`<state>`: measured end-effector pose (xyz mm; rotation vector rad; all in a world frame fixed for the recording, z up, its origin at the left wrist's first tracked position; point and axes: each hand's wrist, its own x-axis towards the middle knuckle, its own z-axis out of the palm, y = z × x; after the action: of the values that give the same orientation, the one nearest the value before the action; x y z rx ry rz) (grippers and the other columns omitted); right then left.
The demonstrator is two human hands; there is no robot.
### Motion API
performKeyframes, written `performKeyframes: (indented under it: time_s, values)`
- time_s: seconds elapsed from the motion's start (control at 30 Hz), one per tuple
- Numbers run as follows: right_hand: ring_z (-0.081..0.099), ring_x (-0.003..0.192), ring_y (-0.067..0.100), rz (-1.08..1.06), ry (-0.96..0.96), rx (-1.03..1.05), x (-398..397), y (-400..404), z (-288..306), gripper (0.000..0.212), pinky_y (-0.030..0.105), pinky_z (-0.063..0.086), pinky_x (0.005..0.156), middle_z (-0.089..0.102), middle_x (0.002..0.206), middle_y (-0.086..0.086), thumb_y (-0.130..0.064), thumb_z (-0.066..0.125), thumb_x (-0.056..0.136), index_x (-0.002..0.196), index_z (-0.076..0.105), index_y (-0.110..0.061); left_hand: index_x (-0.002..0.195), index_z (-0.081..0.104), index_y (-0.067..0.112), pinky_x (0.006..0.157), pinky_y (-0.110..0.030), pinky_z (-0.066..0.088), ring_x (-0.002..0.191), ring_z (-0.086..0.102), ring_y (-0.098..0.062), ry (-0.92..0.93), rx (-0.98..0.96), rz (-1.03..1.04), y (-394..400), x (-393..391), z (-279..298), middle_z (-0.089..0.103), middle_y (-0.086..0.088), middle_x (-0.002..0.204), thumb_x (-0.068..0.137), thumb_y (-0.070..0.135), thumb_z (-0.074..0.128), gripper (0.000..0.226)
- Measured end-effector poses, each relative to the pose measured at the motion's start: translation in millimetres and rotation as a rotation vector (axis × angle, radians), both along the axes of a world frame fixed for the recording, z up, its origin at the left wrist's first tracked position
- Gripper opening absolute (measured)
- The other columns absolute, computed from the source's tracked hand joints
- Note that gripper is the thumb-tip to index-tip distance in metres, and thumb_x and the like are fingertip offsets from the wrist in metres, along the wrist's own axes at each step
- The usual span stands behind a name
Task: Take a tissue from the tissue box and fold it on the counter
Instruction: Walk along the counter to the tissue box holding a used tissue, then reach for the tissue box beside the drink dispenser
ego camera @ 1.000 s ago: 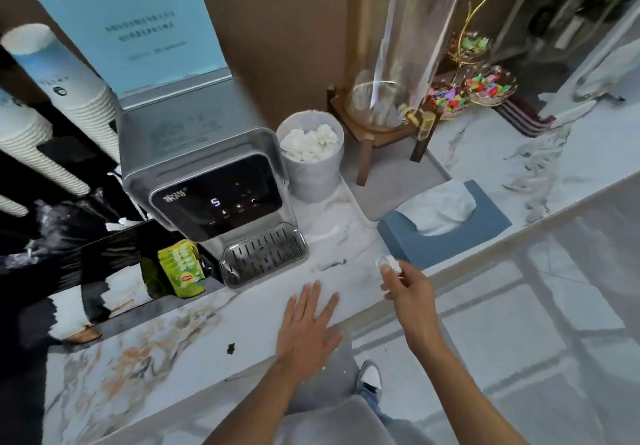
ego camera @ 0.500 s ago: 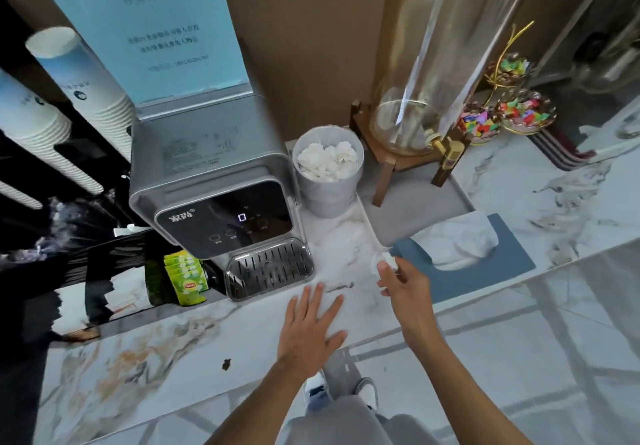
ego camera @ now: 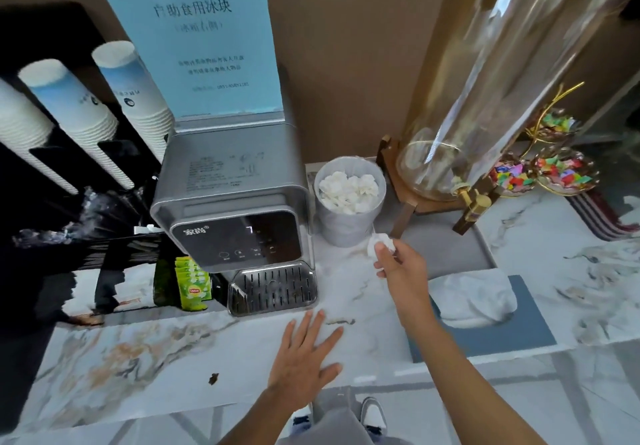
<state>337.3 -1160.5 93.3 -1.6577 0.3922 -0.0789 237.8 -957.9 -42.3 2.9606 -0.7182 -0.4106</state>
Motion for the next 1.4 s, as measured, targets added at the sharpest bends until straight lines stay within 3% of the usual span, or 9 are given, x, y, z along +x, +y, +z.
performKeyframes:
  time_s: [0.07, 0.2, 0.27, 0.37, 0.5, 0.87, 1.03, 1.27, 1.4]
  values:
    - [0.048, 0.064, 0.010, 0.032, -0.041, -0.015, 27, -1, 11, 0.022, 0.031, 0.042, 0.061, 0.053, 0.068, 0.000, -0.022, 0.063, 0.093, 0.079, 0.063, -0.005, 0.149, 0.038, 0.037, 0.113, -0.047, -0.002, 0.147, 0.027, -0.037, -0.002, -0.005, 0.038, -3, 0, 1, 0.032, -0.012, 0.159, 0.096, 0.067, 0.034, 0.061]
    - [0.042, 0.059, 0.008, 0.105, -0.116, -0.170, 77, 3, 28, 0.029, 0.028, 0.037, 0.059, 0.045, 0.061, -0.015, -0.030, 0.064, 0.088, 0.064, 0.049, -0.025, 0.148, 0.041, 0.036, 0.114, -0.048, 0.005, 0.145, 0.034, -0.036, 0.008, -0.039, 0.078, -8, -2, -4, 0.036, -0.013, 0.159, 0.094, 0.065, 0.042, 0.061]
    - [0.056, 0.075, 0.024, 0.134, -0.110, -0.447, 101, 8, 31, 0.022, 0.038, 0.046, 0.072, 0.057, 0.076, -0.001, -0.037, 0.063, 0.087, 0.075, 0.058, -0.020, 0.148, 0.042, 0.037, 0.113, -0.049, 0.012, 0.146, 0.033, -0.035, 0.016, -0.062, 0.104, -9, -2, -5, 0.037, -0.012, 0.158, 0.092, 0.064, 0.046, 0.063]
    - [0.055, 0.100, 0.036, 0.166, -0.097, -0.841, 126, 16, 30, 0.032, 0.047, 0.043, 0.086, 0.067, 0.101, 0.011, -0.043, 0.060, 0.090, 0.098, 0.071, -0.015, 0.149, 0.040, 0.038, 0.111, -0.051, 0.017, 0.147, 0.024, -0.028, 0.034, -0.072, 0.135, -8, -2, -11, 0.036, -0.009, 0.159, 0.091, 0.066, 0.046, 0.065]
    - [0.048, 0.112, 0.037, 0.187, -0.052, -0.988, 141, 18, 26, 0.042, 0.048, 0.036, 0.091, 0.062, 0.121, 0.014, -0.046, 0.061, 0.091, 0.119, 0.069, -0.015, 0.151, 0.034, 0.040, 0.115, -0.049, 0.009, 0.147, 0.023, -0.027, 0.039, -0.081, 0.141, -7, -2, -15, 0.029, -0.007, 0.161, 0.092, 0.069, 0.041, 0.067]
    - [0.045, 0.116, 0.036, 0.158, -0.040, -0.789, 133, 4, 27, 0.041, 0.048, 0.034, 0.097, 0.059, 0.124, 0.012, -0.040, 0.063, 0.091, 0.123, 0.065, -0.015, 0.151, 0.036, 0.039, 0.116, -0.048, 0.006, 0.149, 0.018, -0.026, 0.021, -0.053, 0.147, -6, -3, -15, 0.031, -0.008, 0.161, 0.092, 0.068, 0.040, 0.066]
    - [0.048, 0.110, 0.030, 0.101, -0.156, -0.568, 102, -21, 34, 0.032, 0.033, 0.037, 0.089, 0.055, 0.106, 0.005, -0.031, 0.065, 0.091, 0.115, 0.067, -0.010, 0.147, 0.045, 0.035, 0.117, -0.047, 0.005, 0.149, 0.018, -0.029, 0.003, -0.043, 0.168, -10, -4, -15, 0.031, -0.011, 0.160, 0.089, 0.073, 0.042, 0.070]
    - [0.062, 0.088, 0.021, 0.020, -0.194, -0.405, 21, -83, 19, 0.018, 0.027, 0.048, 0.077, 0.062, 0.098, 0.003, -0.020, 0.067, 0.091, 0.108, 0.067, -0.017, 0.144, 0.048, 0.031, 0.115, -0.044, 0.007, 0.153, -0.009, -0.022, -0.124, -0.084, 0.175, -19, -6, -11, 0.009, -0.007, 0.165, 0.085, 0.070, 0.050, 0.071]
    - [0.064, 0.082, 0.023, -0.116, -0.048, -0.484, -14, -151, -6, 0.015, 0.031, 0.049, 0.076, 0.069, 0.097, 0.007, -0.015, 0.065, 0.092, 0.106, 0.068, -0.014, 0.142, 0.055, 0.028, 0.115, -0.043, 0.005, 0.152, -0.013, -0.020, -0.137, -0.069, 0.196, -21, -7, -8, 0.036, -0.014, 0.158, 0.086, 0.068, 0.047, 0.069]
